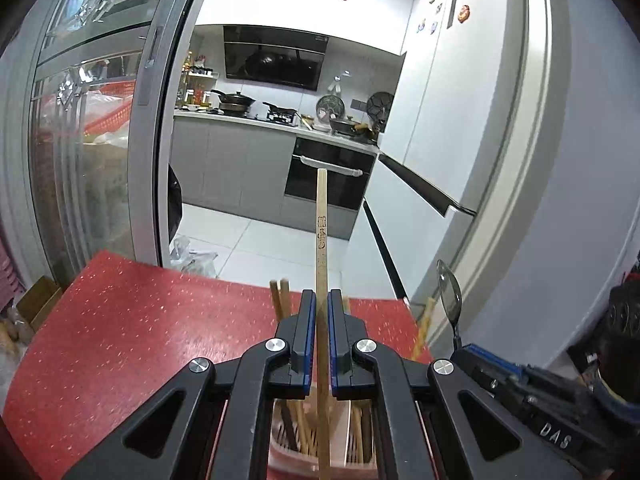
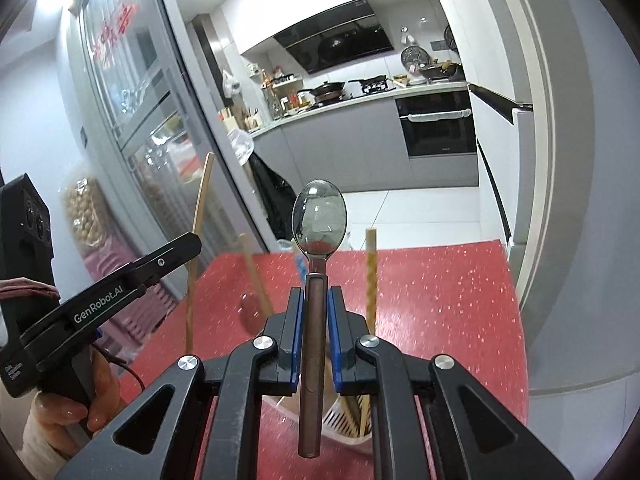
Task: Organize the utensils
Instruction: 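Carry the spoon and chopstick over the beige holder and lower them in, then open both grippers to release the spoon and chopstick into the holder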
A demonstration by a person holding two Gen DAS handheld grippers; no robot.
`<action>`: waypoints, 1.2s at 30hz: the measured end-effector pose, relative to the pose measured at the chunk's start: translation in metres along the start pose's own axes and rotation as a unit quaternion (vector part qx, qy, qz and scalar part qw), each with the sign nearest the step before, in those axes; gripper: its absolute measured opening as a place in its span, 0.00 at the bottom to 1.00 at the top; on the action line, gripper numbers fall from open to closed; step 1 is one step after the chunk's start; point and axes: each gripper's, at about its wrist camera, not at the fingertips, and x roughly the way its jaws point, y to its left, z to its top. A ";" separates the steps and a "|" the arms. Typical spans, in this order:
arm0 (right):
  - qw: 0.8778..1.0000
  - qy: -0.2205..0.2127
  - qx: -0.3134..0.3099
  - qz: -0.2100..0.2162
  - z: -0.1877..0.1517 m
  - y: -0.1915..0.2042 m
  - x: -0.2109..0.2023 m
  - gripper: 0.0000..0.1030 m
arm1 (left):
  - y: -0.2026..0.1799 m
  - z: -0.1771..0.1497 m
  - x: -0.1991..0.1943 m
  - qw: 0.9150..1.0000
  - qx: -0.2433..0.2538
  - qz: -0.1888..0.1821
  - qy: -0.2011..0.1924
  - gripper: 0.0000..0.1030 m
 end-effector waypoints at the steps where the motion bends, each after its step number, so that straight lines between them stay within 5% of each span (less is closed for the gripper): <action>1: 1.000 -0.005 -0.001 -0.002 0.000 -0.001 0.004 0.12 | -0.001 0.000 0.006 1.000 -0.002 0.002 -0.003 0.30; 20: 0.992 -0.079 -0.077 -0.062 -0.043 0.000 0.053 0.12 | -0.002 -0.032 0.045 0.993 0.001 0.042 -0.109 0.30; 36: 0.992 -0.046 -0.087 -0.073 -0.071 0.000 0.047 0.12 | -0.013 -0.072 0.047 0.994 0.057 0.076 -0.053 0.30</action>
